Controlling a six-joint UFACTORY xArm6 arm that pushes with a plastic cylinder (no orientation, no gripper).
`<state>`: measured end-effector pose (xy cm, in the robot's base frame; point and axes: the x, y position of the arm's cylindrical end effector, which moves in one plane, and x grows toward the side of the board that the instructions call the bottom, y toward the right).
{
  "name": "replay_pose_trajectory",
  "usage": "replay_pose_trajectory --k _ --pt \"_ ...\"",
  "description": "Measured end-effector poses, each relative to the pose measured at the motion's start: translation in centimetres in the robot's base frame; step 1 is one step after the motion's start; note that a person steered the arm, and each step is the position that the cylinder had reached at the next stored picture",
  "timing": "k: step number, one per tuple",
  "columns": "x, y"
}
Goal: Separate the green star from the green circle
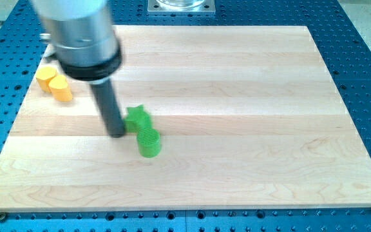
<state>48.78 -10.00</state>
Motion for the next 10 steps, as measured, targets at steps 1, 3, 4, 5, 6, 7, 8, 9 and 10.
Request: replay_pose_trajectory --k 1,3,4,5,6,7,8,9,10 --pt "-2.9 6.7" --pt "-0.4 8.7" --pt "-0.9 16.7" --pt "-4.3 24.0" --pt "-1.1 18.7" --pt "-5.0 20.3" --pt "-5.5 27.4" --pt "0.0 27.9" --pt "9.8 17.6"
